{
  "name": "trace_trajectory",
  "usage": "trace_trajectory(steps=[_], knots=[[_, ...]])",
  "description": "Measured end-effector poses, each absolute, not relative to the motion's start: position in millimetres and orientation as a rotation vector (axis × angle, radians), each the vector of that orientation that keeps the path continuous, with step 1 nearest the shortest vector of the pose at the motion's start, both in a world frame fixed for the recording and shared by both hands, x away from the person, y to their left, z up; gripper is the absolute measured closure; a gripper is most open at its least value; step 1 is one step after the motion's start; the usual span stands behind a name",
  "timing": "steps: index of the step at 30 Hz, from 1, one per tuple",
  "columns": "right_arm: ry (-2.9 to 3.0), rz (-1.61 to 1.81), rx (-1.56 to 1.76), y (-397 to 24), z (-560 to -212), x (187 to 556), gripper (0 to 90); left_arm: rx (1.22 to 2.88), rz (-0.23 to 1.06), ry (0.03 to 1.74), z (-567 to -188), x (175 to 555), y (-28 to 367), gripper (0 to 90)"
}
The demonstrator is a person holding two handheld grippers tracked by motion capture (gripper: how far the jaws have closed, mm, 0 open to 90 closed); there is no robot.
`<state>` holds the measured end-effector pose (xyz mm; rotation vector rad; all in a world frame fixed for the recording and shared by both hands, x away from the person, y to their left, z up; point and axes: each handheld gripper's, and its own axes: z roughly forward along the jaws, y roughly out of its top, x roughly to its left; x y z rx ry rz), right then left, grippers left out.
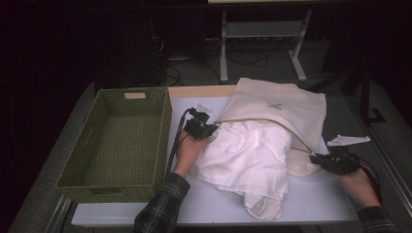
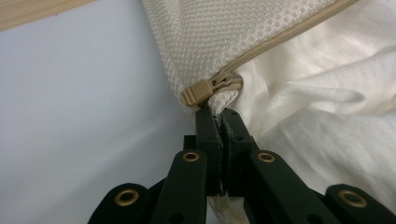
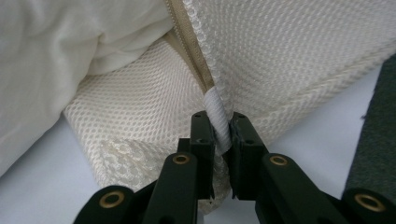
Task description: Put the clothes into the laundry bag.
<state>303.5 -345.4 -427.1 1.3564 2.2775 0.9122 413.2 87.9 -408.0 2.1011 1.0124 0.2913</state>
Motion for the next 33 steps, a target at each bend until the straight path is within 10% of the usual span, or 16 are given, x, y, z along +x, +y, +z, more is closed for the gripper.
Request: trace_trajectory(steps=[18,24,33], knots=[[2.164,0.855,1.305,-321.3,-417.5,381.0,80.8,2.089,0.267,1.016,-417.6,347.4,112.2,86.9],[2.170,0.968,1.317,-323.6,-403.6,365.3,48.1,2.075,0.280,0.974,-421.1,349.7,115.3,86.4],[2.317,1.217,1.071,-277.7,-376.4,320.6,39.8,2.083,0.282,0.939,-420.9,348.0,116.3,86.1]])
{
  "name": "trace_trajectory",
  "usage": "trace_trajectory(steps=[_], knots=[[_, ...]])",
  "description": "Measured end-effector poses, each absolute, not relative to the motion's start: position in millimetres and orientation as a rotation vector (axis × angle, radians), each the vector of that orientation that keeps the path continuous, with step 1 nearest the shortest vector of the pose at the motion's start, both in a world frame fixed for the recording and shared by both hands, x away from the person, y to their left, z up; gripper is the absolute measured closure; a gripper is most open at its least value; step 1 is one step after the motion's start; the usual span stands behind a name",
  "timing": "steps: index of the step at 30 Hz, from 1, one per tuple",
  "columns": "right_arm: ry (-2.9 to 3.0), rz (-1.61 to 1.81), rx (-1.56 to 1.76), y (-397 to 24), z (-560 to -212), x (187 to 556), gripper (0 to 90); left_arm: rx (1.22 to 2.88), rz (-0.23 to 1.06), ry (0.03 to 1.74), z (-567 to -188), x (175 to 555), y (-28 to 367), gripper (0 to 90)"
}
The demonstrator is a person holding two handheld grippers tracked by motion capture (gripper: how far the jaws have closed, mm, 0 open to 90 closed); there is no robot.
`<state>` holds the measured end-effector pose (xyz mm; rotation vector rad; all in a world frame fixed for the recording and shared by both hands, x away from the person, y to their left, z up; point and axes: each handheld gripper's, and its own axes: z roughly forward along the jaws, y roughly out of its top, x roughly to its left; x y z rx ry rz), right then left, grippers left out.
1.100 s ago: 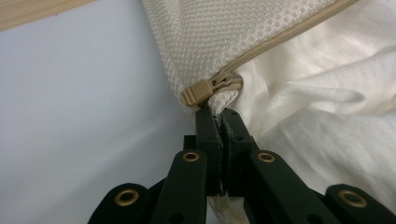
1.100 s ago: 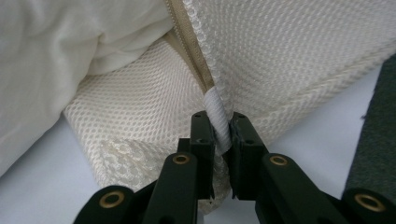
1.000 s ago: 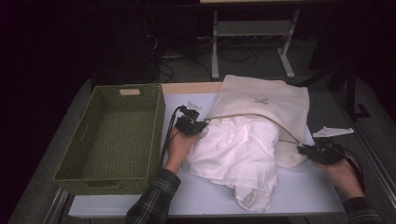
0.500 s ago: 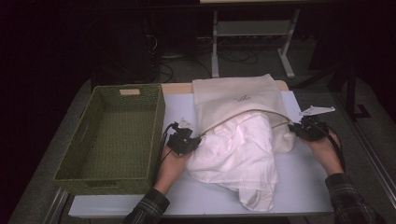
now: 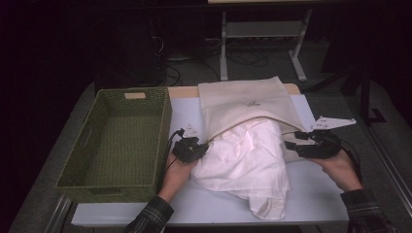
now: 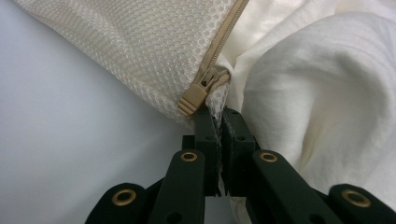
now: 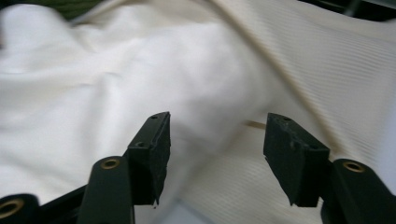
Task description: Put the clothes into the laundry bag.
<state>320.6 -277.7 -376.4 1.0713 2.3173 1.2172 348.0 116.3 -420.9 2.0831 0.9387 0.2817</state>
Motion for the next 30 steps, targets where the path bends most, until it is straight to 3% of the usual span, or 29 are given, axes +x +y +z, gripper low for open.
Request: trace_trajectory(steps=[19,30], knots=[[2.601,1.314,0.706,-141.5,-375.4,296.5,43.9,2.069,0.234,0.952,-426.1,349.5,118.0,85.9],[2.735,1.121,0.618,-92.0,-409.2,299.3,43.2,2.073,0.232,0.955,-427.4,349.5,118.1,85.9]])
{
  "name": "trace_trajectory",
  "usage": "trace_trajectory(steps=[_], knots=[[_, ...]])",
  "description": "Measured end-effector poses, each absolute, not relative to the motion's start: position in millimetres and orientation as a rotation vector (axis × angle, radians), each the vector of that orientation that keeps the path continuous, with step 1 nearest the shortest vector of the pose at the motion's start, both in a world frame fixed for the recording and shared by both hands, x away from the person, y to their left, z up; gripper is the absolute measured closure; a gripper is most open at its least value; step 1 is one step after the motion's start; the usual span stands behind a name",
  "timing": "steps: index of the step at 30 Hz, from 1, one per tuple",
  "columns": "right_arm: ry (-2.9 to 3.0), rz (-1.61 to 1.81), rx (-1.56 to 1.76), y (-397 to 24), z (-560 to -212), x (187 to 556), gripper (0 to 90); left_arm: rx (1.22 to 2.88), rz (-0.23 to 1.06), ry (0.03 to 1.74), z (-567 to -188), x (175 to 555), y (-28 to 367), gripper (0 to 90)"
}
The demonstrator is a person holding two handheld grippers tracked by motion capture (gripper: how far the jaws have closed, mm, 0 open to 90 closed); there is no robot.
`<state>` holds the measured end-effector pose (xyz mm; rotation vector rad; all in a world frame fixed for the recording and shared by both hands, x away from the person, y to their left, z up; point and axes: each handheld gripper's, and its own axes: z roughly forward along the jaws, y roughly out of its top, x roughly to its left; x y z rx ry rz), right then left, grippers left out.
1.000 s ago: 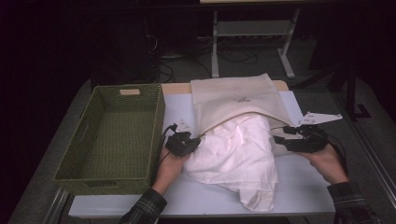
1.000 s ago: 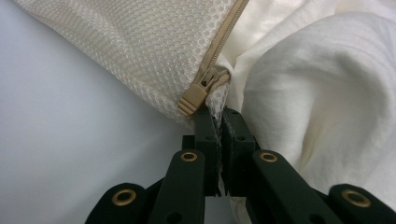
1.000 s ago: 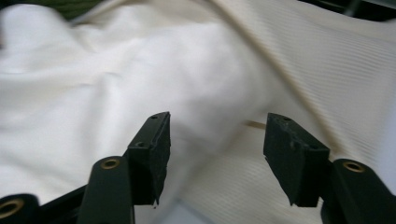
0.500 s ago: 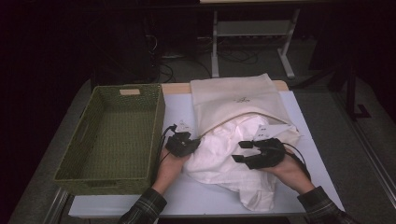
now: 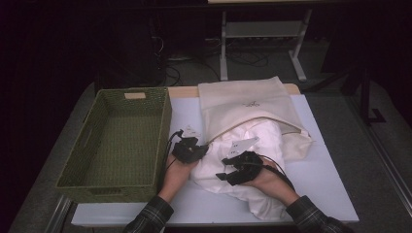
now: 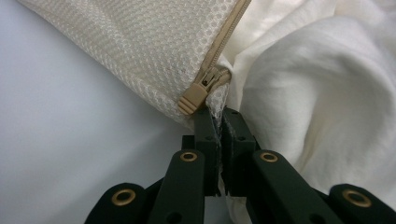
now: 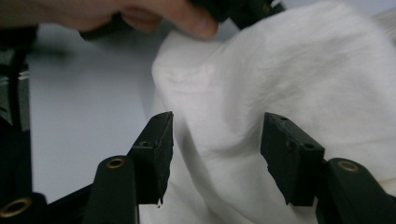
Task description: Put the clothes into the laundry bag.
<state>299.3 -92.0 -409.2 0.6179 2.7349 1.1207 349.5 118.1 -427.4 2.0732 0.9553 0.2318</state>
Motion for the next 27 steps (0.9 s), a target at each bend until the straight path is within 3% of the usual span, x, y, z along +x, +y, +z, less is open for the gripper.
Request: trace_trajectory(steps=[2,4,11,27], knots=[[2.754,1.080,0.612,-86.7,-416.2,298.8,41.9,2.074,0.230,0.957,-428.1,349.5,117.9,85.8],[2.755,1.026,0.591,-82.2,-421.7,296.9,46.7,2.075,0.227,0.959,-428.5,349.6,118.2,85.9],[2.739,1.023,0.602,-86.9,-426.2,298.7,85.7,2.078,0.231,0.961,-428.2,348.9,118.2,85.9],[2.482,1.105,0.811,-167.4,-388.3,324.3,89.1,2.092,0.191,0.983,-427.6,333.4,120.1,86.7]])
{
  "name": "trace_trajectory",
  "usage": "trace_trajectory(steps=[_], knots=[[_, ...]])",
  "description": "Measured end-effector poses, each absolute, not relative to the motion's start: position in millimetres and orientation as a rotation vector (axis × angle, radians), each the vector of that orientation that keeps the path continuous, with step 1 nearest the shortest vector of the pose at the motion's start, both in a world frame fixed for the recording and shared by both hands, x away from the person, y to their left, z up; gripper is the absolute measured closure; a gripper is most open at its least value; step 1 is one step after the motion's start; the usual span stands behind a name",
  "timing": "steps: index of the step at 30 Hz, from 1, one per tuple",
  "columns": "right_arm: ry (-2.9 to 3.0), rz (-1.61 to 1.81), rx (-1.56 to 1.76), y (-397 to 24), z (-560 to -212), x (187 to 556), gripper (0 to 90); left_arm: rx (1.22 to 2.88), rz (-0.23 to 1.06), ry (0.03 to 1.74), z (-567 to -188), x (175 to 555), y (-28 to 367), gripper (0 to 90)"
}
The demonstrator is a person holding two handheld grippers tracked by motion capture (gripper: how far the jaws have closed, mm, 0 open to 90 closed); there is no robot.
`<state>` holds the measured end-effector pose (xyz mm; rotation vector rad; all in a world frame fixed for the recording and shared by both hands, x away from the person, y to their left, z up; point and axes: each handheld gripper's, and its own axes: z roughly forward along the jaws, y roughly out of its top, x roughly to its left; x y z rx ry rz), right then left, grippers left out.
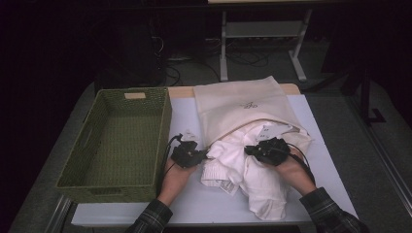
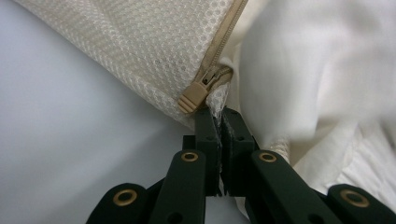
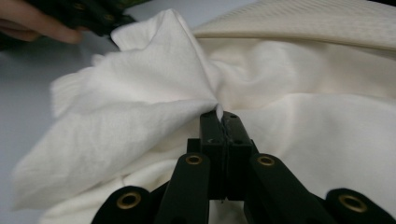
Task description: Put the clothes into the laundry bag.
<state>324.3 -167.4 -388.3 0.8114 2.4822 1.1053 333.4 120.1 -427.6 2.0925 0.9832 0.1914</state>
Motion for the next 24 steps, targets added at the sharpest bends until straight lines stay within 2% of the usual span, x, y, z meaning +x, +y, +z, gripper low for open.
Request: trace_trajectory(steps=[19,24], knots=[[2.387,0.873,1.008,-206.0,-415.6,390.5,89.4,2.114,0.183,0.970,-429.7,316.6,121.4,87.0],[2.433,0.986,1.018,-209.8,-412.1,384.0,85.9,2.115,0.184,0.961,-430.1,318.4,121.2,86.8]])
